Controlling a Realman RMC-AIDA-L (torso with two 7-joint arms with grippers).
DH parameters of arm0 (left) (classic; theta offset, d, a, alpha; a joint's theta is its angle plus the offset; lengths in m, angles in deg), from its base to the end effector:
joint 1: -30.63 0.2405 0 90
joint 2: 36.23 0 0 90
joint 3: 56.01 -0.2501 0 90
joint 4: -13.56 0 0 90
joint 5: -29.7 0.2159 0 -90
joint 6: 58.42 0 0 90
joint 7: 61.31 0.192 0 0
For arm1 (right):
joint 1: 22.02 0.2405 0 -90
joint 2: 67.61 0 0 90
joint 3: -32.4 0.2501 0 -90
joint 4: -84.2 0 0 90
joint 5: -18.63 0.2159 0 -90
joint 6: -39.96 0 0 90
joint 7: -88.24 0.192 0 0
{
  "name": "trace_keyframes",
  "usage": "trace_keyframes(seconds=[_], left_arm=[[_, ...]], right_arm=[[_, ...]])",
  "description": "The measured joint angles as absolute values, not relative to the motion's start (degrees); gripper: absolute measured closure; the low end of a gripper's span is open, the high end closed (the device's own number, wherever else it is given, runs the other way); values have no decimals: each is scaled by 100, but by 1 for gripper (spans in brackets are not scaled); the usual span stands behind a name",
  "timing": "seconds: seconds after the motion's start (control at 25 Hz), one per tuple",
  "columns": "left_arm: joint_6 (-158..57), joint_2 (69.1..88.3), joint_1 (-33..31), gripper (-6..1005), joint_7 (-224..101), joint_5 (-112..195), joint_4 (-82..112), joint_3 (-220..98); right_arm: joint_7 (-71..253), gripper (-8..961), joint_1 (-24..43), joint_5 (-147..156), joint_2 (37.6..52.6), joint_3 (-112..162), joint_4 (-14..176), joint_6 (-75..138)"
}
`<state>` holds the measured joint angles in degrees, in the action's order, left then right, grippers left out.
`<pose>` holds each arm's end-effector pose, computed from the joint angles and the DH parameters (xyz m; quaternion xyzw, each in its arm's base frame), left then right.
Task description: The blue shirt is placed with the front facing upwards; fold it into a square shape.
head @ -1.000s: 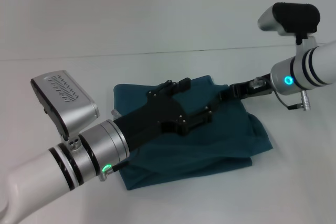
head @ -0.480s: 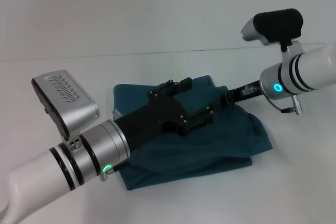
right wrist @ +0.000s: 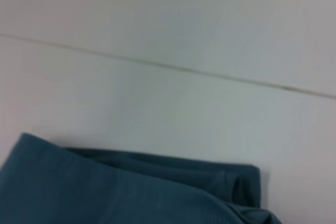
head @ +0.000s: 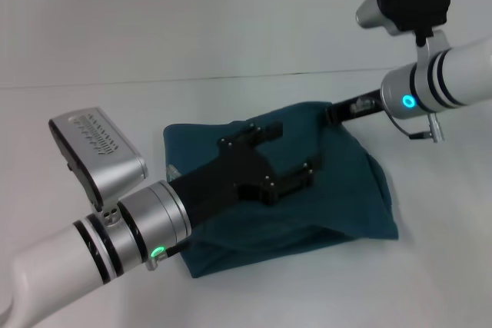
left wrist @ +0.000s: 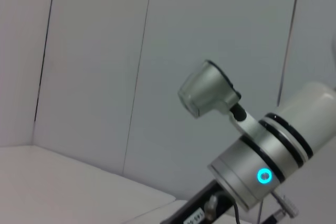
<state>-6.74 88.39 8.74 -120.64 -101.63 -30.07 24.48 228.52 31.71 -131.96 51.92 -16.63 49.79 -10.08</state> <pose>-0.1340 0.3559 -0.1334 -0.8881 -0.1757 -0.3622 0.2218 0.2201 0.4897 -0.0549 -0.8363 0.4489 0.0113 0.3147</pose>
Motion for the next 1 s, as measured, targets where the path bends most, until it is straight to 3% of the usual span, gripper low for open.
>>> trace_keyframes(seconds=[1.0], left_arm=[[-665,8839,824,188,-12055,-10152,-2874,2389]], right_arm=[[23045,809,3421,-12962,5172,-2038,4902,-735]])
